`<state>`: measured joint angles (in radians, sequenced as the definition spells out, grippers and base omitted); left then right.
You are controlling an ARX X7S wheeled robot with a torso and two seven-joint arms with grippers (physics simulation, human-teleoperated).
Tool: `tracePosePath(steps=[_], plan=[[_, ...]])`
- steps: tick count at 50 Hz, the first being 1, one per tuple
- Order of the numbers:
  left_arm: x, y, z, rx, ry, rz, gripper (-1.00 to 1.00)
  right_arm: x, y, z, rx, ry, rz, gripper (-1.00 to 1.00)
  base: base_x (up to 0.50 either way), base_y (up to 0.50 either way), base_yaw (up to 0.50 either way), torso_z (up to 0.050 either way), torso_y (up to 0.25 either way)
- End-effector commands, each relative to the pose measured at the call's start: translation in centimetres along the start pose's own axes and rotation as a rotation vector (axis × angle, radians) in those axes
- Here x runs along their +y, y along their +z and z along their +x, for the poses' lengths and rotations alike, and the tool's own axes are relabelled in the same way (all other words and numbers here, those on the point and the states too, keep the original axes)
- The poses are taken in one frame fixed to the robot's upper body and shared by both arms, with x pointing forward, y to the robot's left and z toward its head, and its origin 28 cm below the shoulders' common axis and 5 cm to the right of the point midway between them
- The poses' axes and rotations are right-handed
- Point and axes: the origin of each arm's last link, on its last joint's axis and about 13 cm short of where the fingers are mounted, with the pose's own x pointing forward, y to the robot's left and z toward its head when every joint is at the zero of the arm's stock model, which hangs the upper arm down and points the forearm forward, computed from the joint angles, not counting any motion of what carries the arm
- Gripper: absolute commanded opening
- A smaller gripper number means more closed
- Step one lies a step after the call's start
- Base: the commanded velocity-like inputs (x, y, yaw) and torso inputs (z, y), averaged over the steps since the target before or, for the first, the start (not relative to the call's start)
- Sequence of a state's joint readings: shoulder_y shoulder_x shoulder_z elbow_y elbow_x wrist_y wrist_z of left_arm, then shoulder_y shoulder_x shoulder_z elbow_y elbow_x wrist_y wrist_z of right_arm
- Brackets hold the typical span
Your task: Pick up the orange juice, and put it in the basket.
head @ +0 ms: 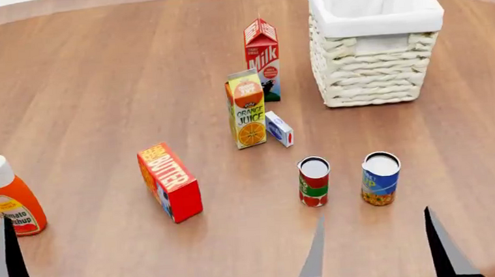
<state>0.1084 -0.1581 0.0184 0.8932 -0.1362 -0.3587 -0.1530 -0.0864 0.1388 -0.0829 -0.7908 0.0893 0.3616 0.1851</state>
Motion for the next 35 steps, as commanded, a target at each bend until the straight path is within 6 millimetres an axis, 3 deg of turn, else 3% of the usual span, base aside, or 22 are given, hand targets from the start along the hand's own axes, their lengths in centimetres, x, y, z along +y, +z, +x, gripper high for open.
tracePosePath(steps=[1,35], plan=[[0.2,1.6,-0.2,-0.050,0.005,-0.001,1.00,0.0,1.8,-0.3,-0.049,-0.002,-0.001,1.00,0.00,0.00,0.00,0.000,0.000],[2.8,3.6,0.3,-0.122,0.170,0.016,1.00,-0.1,2.3,-0.1,-0.042,-0.002,-0.082,1.00,0.01,0.00,0.00,0.000,0.000]])
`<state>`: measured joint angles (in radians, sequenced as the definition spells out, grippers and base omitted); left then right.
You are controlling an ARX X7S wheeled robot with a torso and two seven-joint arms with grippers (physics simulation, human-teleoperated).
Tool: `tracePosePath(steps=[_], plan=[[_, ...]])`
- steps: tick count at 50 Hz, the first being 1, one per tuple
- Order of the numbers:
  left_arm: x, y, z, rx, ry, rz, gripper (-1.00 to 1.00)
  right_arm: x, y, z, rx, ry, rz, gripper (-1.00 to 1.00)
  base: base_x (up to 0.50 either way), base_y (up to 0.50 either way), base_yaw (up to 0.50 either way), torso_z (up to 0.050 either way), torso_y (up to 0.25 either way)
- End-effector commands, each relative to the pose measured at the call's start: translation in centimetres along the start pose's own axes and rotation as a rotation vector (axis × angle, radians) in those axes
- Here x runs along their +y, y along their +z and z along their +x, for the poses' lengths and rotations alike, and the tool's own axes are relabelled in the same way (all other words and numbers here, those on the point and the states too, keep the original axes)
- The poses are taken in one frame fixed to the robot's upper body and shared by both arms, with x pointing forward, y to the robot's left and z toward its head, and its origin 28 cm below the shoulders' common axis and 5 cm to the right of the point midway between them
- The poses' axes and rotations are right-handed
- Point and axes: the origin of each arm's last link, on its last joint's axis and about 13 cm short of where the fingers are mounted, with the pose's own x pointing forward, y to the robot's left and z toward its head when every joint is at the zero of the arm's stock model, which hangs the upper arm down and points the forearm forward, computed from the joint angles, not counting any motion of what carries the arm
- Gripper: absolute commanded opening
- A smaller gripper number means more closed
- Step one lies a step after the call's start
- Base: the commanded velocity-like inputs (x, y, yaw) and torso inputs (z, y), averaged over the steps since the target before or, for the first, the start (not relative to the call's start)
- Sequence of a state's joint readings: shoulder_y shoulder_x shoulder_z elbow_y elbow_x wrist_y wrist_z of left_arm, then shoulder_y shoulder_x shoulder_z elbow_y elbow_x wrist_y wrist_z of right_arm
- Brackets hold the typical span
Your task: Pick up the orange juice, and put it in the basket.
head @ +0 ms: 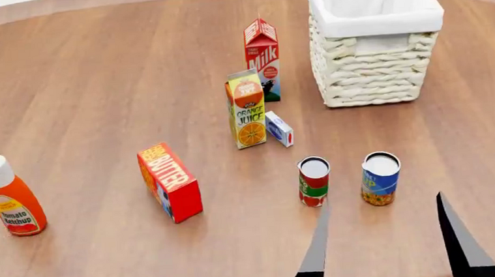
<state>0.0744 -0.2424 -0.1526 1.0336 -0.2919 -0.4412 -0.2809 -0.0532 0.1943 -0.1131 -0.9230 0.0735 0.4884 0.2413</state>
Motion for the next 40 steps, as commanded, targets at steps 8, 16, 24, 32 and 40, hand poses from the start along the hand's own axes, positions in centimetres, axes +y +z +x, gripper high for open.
tracePosePath(steps=[8,16,24,32,40], plan=[[0.35,0.35,0.20,-0.016,0.025,-0.001,1.00,-0.02,0.13,0.10,0.001,-0.002,-0.019,1.00,0.46,0.00,0.00,0.000,0.000],[0.28,0.41,0.14,-0.015,0.022,-0.002,1.00,-0.01,0.03,0.06,0.007,0.001,-0.013,1.00,0.50,0.00,0.00,0.000,0.000],[0.25,0.42,0.10,-0.014,0.019,-0.004,1.00,0.00,0.07,0.04,0.008,0.001,-0.011,1.00,0.50,0.00,0.00,0.000,0.000],[0.28,0.54,0.10,-0.013,0.020,-0.004,1.00,-0.01,0.09,0.05,0.009,0.001,-0.004,1.00,0.50,0.00,0.00,0.000,0.000],[0.25,0.53,0.04,-0.012,0.018,-0.007,1.00,-0.01,0.11,0.03,0.011,0.003,-0.001,1.00,0.50,0.00,0.00,0.000,0.002]])
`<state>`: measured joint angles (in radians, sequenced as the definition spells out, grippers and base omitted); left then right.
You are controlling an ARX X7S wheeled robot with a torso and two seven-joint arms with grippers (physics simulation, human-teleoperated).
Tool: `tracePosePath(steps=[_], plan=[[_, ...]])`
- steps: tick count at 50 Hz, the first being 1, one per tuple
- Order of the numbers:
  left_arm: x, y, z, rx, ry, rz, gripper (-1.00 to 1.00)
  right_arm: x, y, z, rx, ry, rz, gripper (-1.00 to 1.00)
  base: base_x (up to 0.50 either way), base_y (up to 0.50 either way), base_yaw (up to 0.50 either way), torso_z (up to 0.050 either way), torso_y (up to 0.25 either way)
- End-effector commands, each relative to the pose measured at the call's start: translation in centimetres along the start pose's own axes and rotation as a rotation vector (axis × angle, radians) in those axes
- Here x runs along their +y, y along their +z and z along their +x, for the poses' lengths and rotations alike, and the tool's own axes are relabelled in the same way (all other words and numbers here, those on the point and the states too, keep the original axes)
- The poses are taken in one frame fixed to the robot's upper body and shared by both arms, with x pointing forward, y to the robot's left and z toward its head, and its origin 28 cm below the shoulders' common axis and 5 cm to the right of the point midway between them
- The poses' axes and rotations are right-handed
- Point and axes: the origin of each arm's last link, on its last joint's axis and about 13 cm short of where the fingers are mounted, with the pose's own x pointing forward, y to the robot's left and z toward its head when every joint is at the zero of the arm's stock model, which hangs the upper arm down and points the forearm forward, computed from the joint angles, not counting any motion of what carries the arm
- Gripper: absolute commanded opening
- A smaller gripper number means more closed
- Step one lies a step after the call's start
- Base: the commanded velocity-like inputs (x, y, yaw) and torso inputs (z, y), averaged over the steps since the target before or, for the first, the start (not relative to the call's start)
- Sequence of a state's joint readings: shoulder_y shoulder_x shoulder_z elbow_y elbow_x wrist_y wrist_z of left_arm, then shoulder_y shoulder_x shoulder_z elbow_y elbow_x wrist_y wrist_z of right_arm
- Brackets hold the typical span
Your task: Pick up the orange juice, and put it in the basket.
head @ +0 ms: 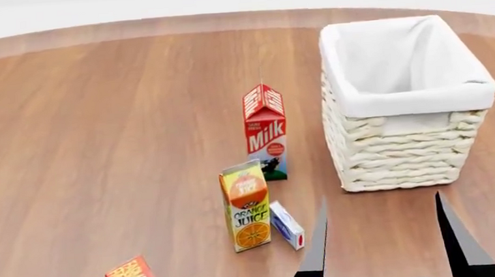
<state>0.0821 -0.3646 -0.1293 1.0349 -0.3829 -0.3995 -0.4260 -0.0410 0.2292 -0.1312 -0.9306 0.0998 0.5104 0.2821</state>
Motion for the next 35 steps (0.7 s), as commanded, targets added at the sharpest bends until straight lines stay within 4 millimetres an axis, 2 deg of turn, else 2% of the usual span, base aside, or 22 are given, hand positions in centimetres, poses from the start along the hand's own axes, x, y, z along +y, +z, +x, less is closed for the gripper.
tracePosePath(steps=[1,35], plan=[[-0.01,0.07,-0.06,0.001,-0.002,-0.004,1.00,-0.02,0.01,-0.01,0.002,0.001,0.005,1.00,0.50,0.00,0.00,0.000,0.000],[-0.07,0.20,-0.06,0.009,-0.007,-0.017,1.00,0.11,-0.37,0.10,0.036,0.002,0.015,1.00,0.50,0.00,0.00,0.000,0.001]])
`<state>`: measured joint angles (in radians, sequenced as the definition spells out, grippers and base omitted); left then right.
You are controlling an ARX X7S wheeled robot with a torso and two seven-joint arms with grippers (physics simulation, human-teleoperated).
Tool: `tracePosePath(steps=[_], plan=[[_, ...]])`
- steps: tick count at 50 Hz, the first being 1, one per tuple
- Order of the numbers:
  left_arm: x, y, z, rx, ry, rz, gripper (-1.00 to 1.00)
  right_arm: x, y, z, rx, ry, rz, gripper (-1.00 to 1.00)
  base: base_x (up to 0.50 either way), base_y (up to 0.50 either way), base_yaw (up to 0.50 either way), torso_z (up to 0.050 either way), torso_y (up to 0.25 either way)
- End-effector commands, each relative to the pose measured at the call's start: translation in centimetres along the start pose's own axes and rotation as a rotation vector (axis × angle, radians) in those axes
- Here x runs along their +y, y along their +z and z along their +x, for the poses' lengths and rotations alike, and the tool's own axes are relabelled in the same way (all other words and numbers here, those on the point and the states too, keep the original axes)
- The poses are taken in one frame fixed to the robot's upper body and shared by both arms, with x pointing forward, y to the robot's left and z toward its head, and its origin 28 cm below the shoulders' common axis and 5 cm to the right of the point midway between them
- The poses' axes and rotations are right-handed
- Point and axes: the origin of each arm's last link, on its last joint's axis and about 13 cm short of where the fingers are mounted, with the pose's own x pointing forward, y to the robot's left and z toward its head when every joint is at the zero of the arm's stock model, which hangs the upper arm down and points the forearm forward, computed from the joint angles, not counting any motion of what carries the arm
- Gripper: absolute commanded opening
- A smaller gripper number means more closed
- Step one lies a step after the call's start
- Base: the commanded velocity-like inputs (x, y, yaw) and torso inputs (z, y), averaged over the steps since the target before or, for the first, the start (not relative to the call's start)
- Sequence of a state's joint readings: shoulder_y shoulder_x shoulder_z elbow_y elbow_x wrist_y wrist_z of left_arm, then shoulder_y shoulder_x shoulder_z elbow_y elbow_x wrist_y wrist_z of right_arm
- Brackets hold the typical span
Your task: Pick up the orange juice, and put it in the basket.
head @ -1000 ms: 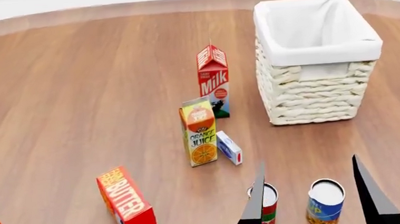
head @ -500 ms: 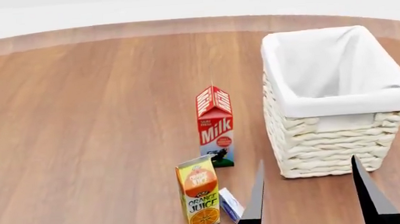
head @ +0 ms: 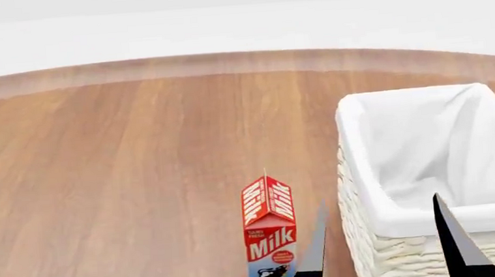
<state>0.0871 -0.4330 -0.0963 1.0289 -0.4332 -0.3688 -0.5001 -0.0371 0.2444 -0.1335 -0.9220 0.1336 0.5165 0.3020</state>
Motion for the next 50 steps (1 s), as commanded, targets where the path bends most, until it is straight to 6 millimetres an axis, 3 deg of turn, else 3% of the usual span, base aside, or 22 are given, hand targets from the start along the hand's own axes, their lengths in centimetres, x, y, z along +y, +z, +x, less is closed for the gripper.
tracePosePath(steps=[1,3,26,38,50], plan=[[0.01,0.11,-0.01,0.000,0.000,-0.003,1.00,0.07,-0.15,0.06,0.008,-0.009,0.014,1.00,0.32,0.00,0.00,0.000,0.000],[0.06,-0.03,0.04,0.004,0.002,-0.007,1.00,0.00,-0.19,-0.12,-0.011,0.012,0.080,1.00,-0.08,-0.25,0.00,0.000,0.005],[0.04,-0.07,0.05,0.006,0.003,-0.006,1.00,-0.09,-0.20,0.02,-0.010,-0.031,0.017,1.00,-0.16,-0.49,0.00,0.000,0.000],[0.10,-0.13,0.01,0.005,0.003,-0.007,1.00,-0.06,0.11,-0.43,-0.052,-0.021,-0.007,1.00,0.00,0.00,0.00,0.000,0.000],[0.11,0.08,-0.02,0.003,0.005,-0.008,1.00,0.09,0.01,-0.41,-0.051,-0.002,-0.030,1.00,0.00,0.00,0.50,0.000,0.000]])
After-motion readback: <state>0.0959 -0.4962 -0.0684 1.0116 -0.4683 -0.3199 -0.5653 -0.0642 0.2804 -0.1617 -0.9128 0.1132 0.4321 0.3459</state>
